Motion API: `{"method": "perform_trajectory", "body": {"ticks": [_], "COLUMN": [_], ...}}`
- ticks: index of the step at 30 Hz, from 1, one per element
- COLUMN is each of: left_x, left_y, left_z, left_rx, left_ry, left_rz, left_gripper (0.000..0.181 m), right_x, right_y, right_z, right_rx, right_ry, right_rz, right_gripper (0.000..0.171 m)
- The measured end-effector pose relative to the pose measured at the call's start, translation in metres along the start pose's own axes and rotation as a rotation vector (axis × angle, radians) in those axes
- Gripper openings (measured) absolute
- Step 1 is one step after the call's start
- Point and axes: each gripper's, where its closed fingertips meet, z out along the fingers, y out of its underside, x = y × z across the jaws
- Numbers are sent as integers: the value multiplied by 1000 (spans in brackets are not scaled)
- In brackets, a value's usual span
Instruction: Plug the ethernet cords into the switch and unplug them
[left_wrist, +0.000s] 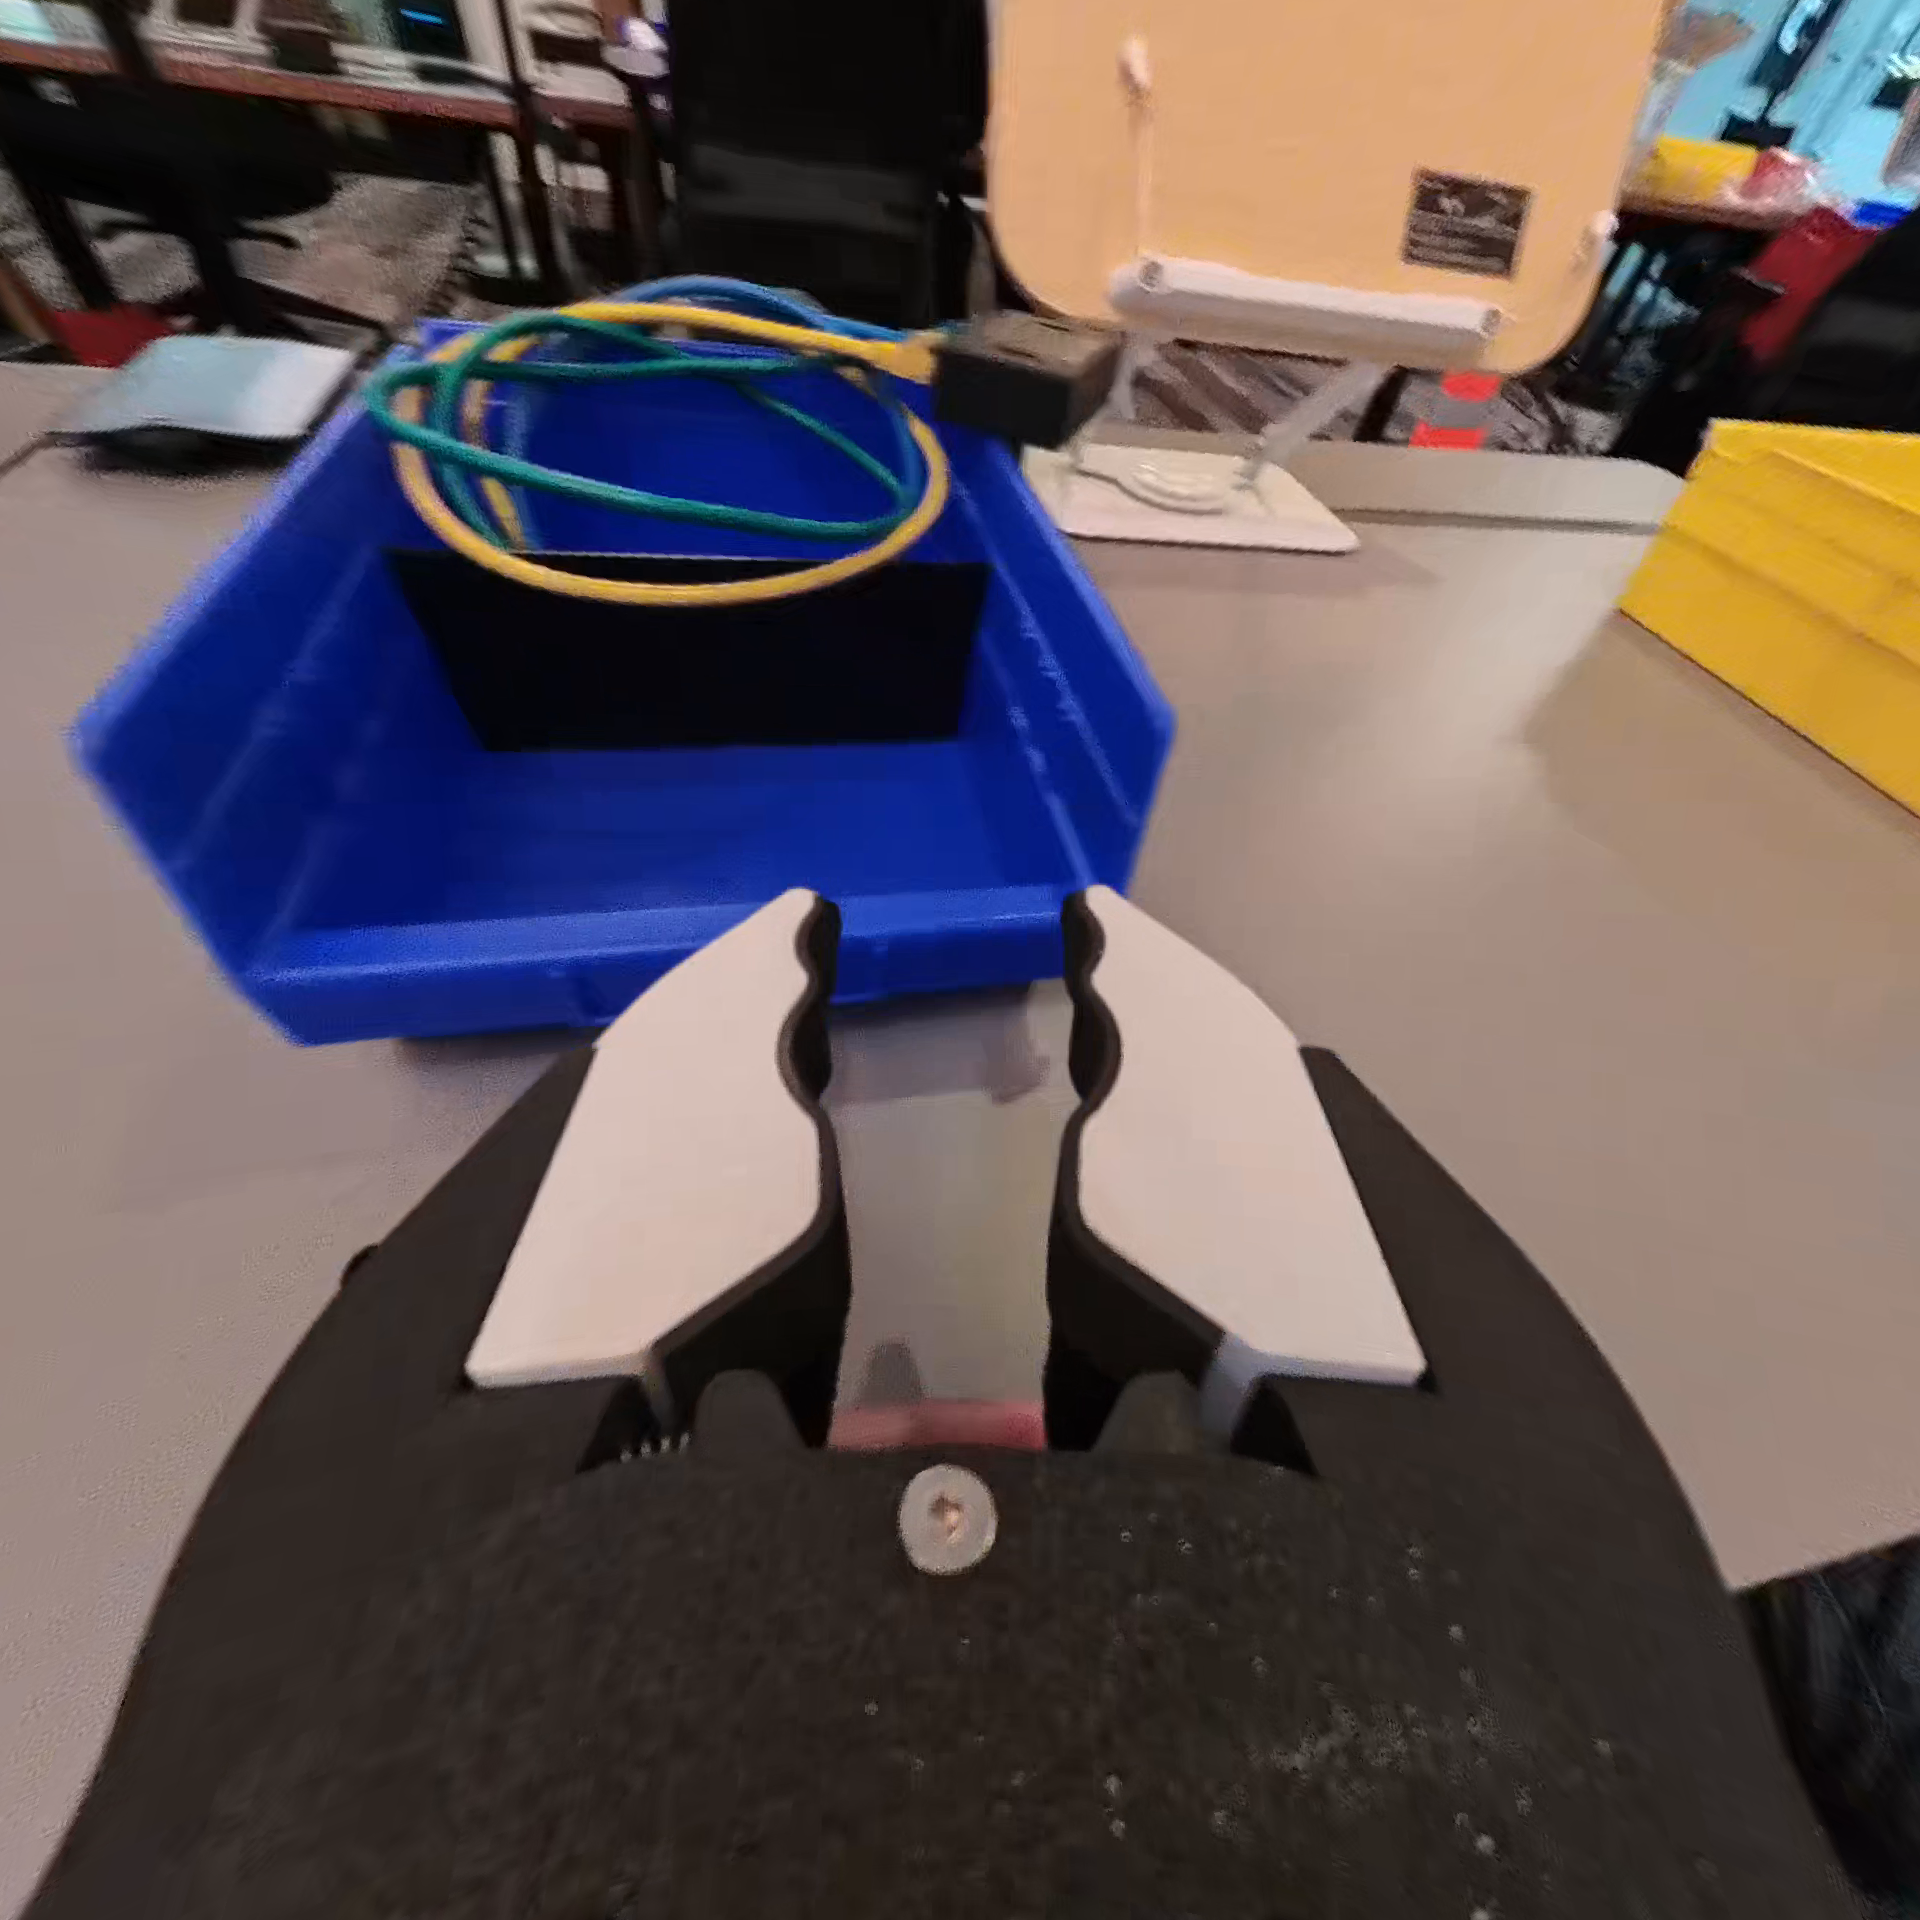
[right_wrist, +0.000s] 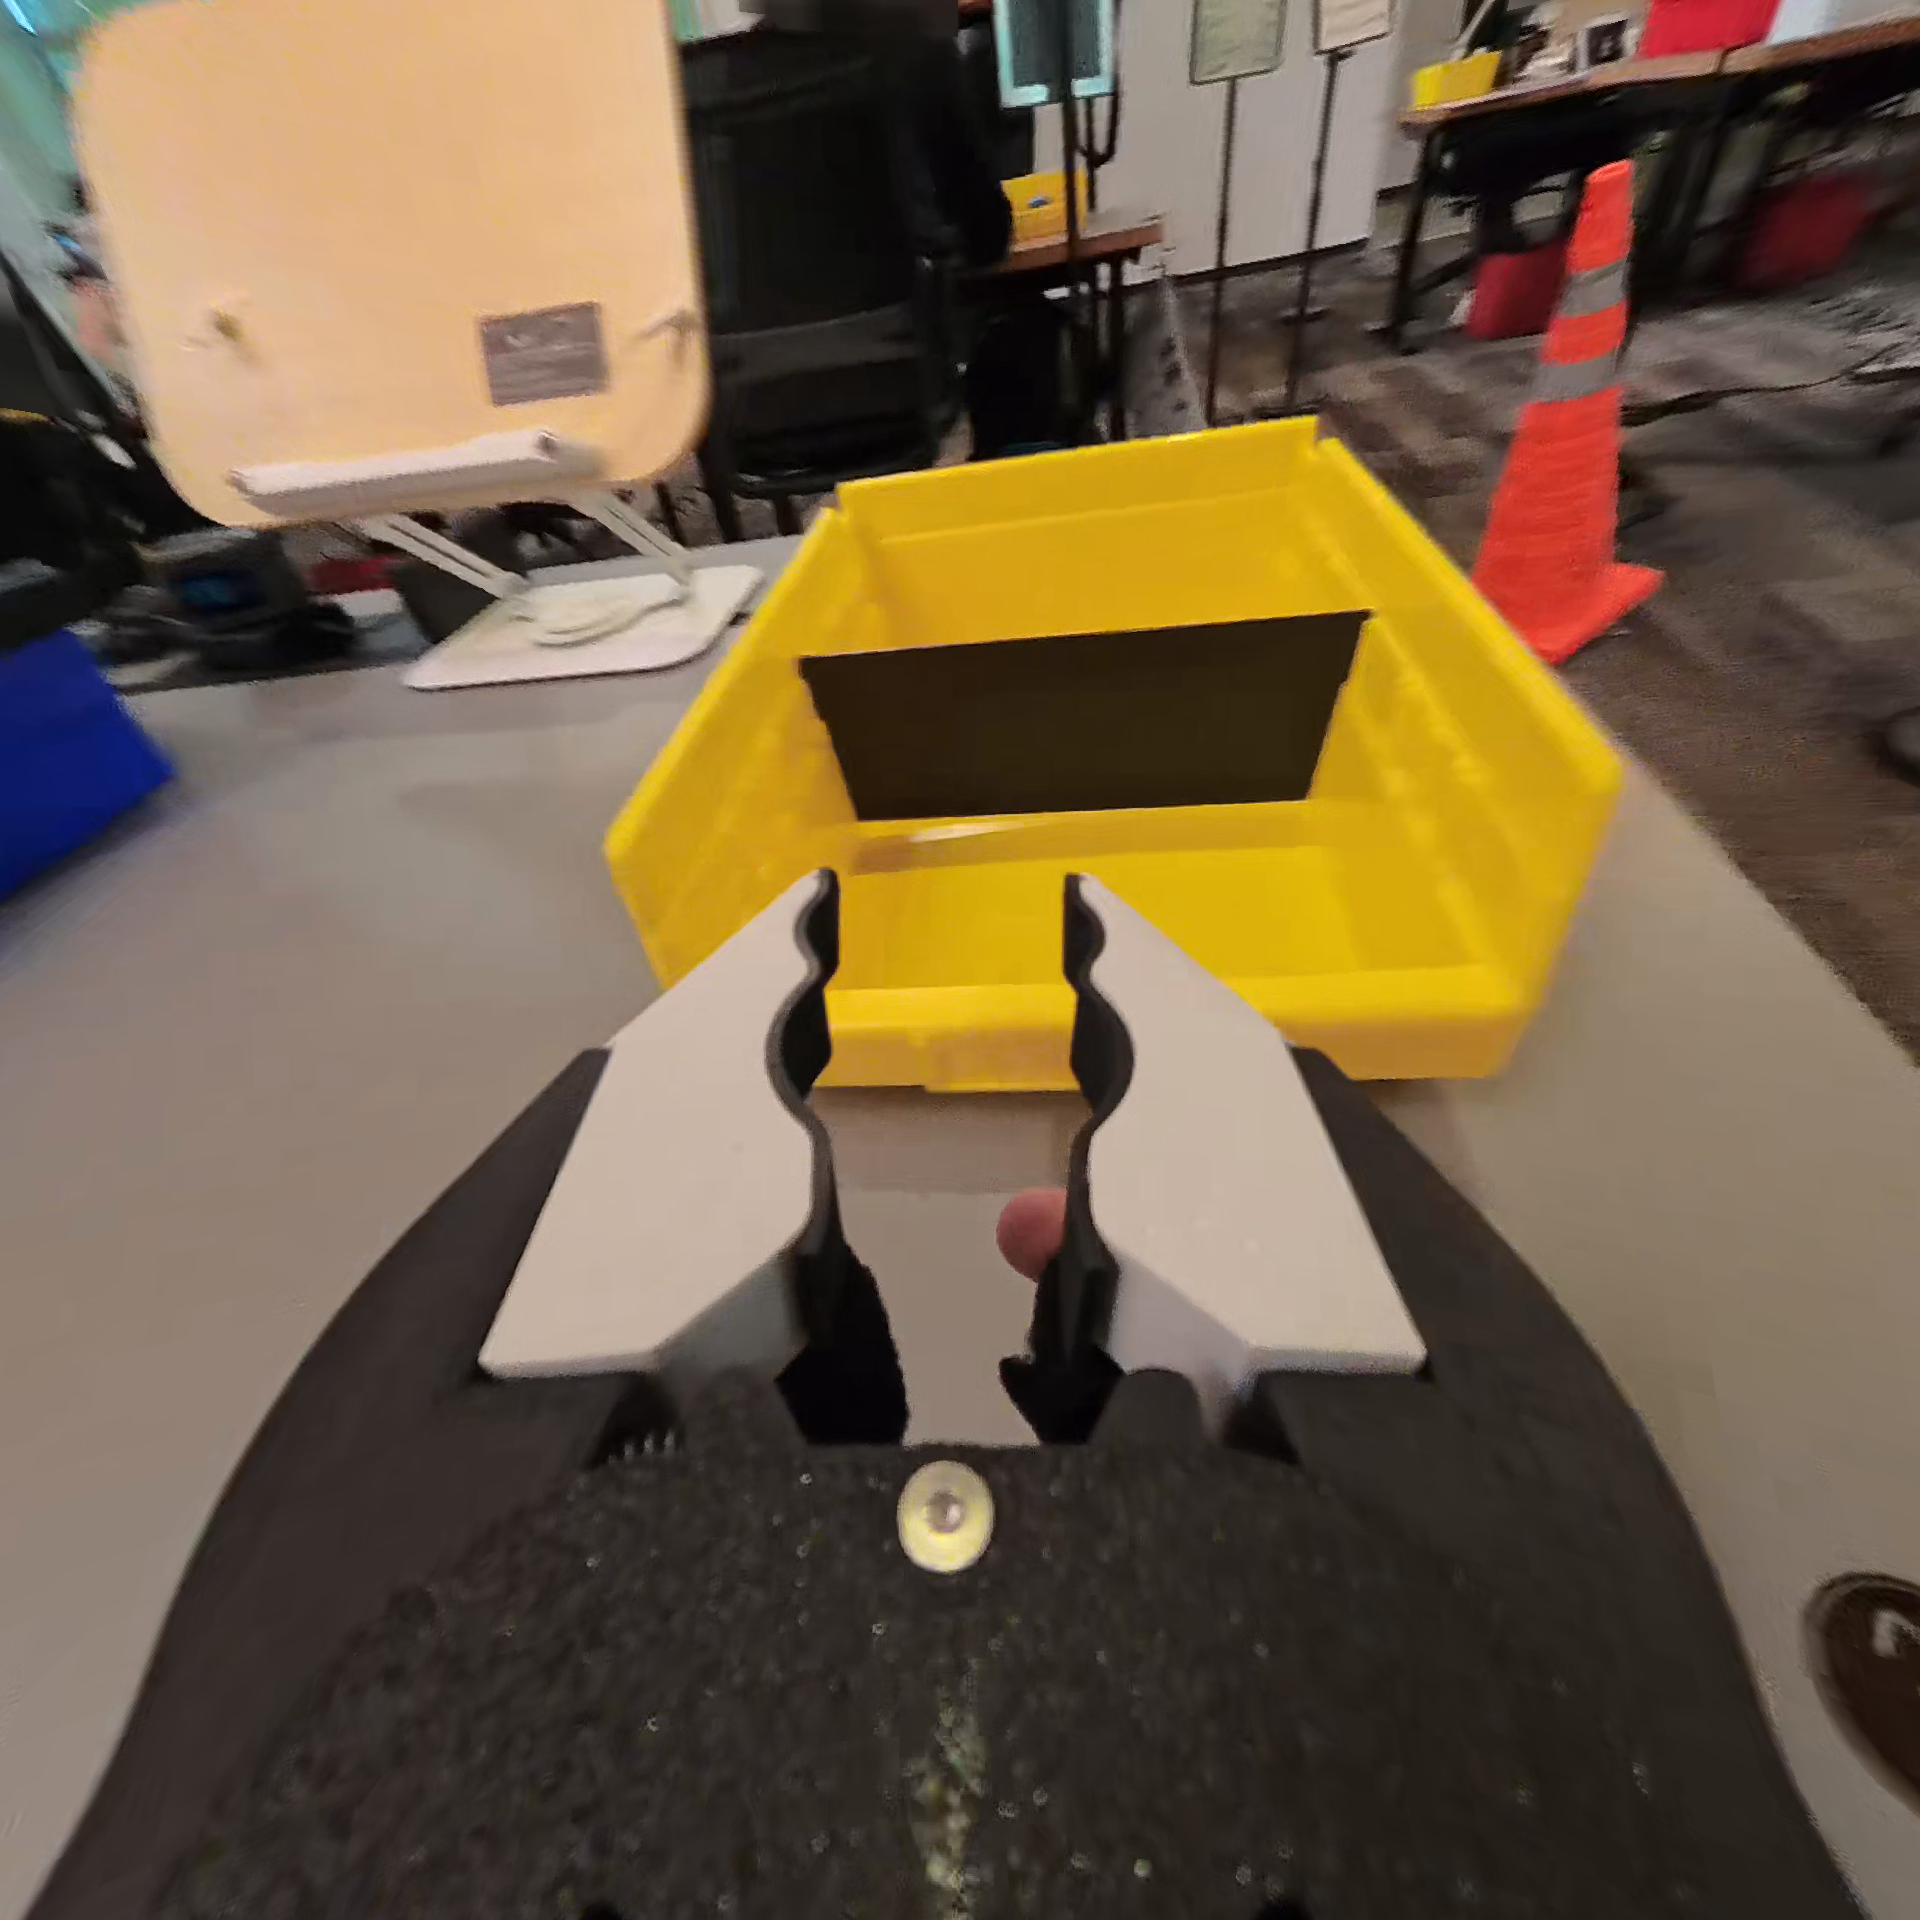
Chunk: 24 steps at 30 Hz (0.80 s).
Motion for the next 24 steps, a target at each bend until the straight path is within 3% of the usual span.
{"method": "perform_trajectory", "body": {"ticks": [6,16,24], "left_x": [19,6,14], "left_y": [10,-2,3], "left_z": [16,4,8], "left_rx": [-47,27,-1], "left_ry": [4,38,38], "left_rz": [88,-83,-10], "left_gripper": [44,41,42], "right_x": [25,18,2], "right_y": [29,24,23], "right_z": [20,17,15], "right_rx": [-129,-106,-96], "right_ry": [79,77,42], "right_rz": [-52,-62,-77], "right_gripper": [49,46,46]}}
